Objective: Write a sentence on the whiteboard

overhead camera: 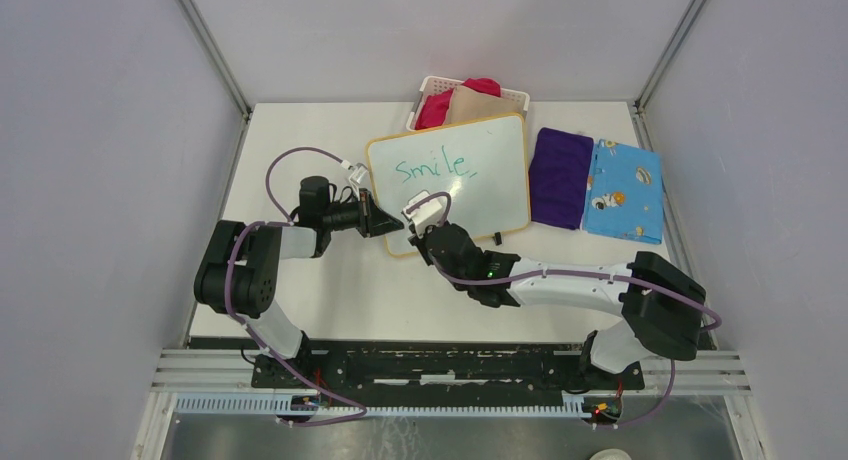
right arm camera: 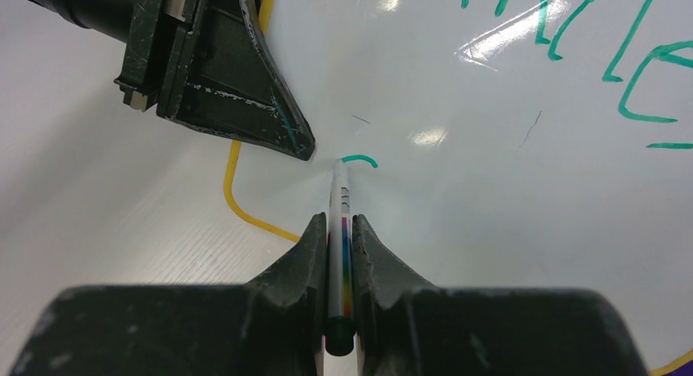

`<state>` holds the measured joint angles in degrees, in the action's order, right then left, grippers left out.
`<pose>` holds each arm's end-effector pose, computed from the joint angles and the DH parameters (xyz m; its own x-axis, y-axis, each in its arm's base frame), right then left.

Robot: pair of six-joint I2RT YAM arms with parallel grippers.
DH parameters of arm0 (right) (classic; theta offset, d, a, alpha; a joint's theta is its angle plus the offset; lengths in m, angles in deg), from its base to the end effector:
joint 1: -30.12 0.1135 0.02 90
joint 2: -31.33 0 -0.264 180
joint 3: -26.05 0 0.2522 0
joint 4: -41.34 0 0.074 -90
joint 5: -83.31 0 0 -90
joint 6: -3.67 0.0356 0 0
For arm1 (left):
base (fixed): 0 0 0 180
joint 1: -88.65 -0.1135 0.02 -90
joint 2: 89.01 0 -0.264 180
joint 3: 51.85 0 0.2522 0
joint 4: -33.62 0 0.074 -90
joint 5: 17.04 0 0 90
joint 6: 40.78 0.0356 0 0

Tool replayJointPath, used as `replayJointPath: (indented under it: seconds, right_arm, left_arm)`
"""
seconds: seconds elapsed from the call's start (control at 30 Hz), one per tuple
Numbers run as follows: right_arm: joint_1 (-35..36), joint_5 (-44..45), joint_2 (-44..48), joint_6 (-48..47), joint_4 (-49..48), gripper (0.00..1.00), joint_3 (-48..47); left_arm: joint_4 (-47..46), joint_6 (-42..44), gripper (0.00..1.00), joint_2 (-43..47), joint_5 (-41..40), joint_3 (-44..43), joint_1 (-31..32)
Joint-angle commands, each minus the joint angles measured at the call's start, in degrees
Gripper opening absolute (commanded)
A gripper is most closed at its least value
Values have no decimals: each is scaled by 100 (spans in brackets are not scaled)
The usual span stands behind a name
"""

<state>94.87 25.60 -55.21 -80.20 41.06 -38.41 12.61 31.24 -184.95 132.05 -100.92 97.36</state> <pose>0.1599 0.2944 0.2436 -0.2166 -0.2476 -0.9444 -0.5329 0.8405 -0.0981 0.2947 -0.0760 0.1518 -0.6697 -0.0578 -0.7404 0.6668 0.3922 -0.6337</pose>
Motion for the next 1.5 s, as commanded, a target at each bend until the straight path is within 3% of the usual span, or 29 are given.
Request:
replayJointPath:
  seconds: [0.0,0.73,1.47]
  right_arm:
    - [-66,99,41,83,114,0,104]
    - [-250,-260,296,364,180,0,614]
    - [-200,-620,-31,398,58,0,-73]
  left_arm:
    - [615,360,2,18,-419,-32,78]
    - [756,458,2,30,-460,-61,113]
    - [909,565,2,7,-507,-111,149]
